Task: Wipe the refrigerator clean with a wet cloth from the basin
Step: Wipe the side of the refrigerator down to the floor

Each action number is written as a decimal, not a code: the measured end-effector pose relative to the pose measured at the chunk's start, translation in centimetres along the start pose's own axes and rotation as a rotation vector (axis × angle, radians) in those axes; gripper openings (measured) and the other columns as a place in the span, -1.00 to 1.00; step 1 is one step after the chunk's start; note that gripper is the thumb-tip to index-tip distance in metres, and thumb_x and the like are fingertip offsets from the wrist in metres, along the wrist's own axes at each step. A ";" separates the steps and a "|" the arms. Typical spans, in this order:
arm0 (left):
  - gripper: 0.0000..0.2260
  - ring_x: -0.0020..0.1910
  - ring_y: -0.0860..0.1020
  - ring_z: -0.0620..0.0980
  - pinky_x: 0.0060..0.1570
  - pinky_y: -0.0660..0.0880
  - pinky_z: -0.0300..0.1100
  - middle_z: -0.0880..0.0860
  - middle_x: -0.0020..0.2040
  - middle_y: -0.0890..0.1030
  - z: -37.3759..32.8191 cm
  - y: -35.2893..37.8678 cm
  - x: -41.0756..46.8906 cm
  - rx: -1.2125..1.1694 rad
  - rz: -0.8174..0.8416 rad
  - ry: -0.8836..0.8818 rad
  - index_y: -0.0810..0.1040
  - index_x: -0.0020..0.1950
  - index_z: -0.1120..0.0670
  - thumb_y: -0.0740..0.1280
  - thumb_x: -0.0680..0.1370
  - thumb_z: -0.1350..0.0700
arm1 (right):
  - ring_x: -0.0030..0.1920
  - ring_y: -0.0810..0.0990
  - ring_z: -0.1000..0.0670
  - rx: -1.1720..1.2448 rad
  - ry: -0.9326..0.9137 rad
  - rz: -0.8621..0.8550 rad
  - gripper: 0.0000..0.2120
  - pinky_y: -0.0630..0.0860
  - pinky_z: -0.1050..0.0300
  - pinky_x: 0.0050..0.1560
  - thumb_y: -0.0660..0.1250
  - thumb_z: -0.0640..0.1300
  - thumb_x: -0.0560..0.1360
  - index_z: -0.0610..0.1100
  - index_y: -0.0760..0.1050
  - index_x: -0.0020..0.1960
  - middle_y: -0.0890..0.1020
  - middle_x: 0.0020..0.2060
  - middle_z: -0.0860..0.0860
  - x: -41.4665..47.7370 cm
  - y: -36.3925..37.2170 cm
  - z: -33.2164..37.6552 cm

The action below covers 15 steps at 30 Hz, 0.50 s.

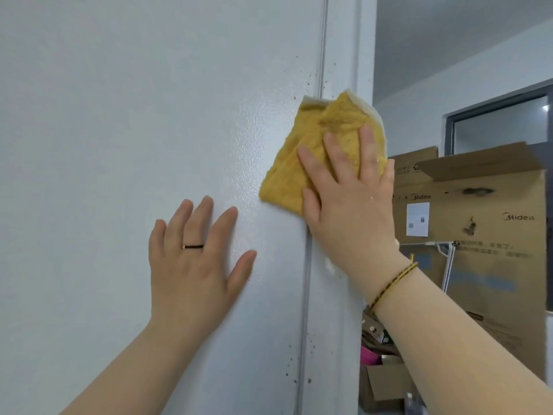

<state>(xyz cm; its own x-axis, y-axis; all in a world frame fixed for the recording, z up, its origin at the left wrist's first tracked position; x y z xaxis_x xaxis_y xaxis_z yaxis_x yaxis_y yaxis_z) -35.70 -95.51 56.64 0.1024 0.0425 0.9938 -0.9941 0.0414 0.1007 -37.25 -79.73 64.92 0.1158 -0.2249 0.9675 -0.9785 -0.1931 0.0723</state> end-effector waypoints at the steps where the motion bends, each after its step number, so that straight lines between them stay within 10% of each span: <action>1: -0.54 0.25 0.28 0.21 0.19 0.21 0.18 0.21 0.25 0.40 0.0 0.1 -0.1 -0.002 0.013 -0.010 0.36 0.25 0.10 -0.01 0.55 -0.18 | 0.31 0.36 -0.37 -0.010 -0.014 0.008 -0.54 0.32 -0.48 0.09 0.06 0.03 0.44 -0.04 0.51 0.24 0.54 0.24 -0.14 -1.1 -0.1 0.4; 7: -0.54 0.23 0.28 0.23 0.11 0.33 0.31 0.26 0.22 0.44 -0.2 -0.1 0.2 -0.013 0.076 -0.037 0.34 0.23 0.12 0.00 0.53 -0.18 | 0.29 0.30 -0.26 0.007 -0.262 0.156 -0.52 0.23 -0.51 0.15 0.06 0.16 0.42 0.06 0.49 0.25 0.56 0.21 -0.07 -3.4 0.1 1.1; 10: -0.52 0.20 0.29 0.20 0.10 0.37 0.31 0.30 0.17 0.52 -0.3 -0.4 0.7 -0.038 0.115 -0.075 0.34 0.22 0.09 0.13 0.40 -0.15 | 0.37 0.30 -0.28 0.029 -0.191 0.182 -0.49 0.20 -0.53 0.15 0.02 0.17 0.45 0.05 0.44 0.31 0.47 0.32 -0.10 3.2 -0.1 -0.7; 13: -0.48 0.16 0.30 0.14 0.13 0.36 0.22 0.25 0.15 0.52 0.0 -0.9 1.4 -0.084 0.150 -0.114 0.33 0.23 0.03 0.14 0.34 -0.19 | 0.50 -0.15 -0.14 0.113 -0.033 0.351 -0.50 -0.08 -0.38 0.37 0.01 0.16 0.56 0.11 0.11 0.47 0.05 0.51 0.02 6.1 0.8 -1.5; 15: -0.44 0.17 0.27 0.11 0.18 0.30 0.16 0.25 0.18 0.49 0.5 -0.9 1.8 -0.125 0.176 -0.150 0.30 0.25 0.00 0.14 0.32 -0.22 | 0.49 0.03 -0.20 0.077 -0.066 0.259 -0.54 0.05 -0.44 0.31 0.05 0.12 0.54 0.07 0.26 0.42 0.22 0.47 -0.05 4.2 0.3 -0.8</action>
<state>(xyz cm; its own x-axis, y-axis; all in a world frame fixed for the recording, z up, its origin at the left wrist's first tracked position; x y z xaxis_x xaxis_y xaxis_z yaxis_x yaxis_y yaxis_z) -34.61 -96.01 58.38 -0.0876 -0.0879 0.9923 -0.9828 0.1699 -0.0717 -37.19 -79.96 69.17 -0.1235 -0.3376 0.9331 -0.9613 -0.1927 -0.1970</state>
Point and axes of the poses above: each hand's wrist, its own x-axis towards the middle knuckle, its own y-axis out of the palm, z = x × y, the point moved 5 cm from there along x, towards the middle knuckle
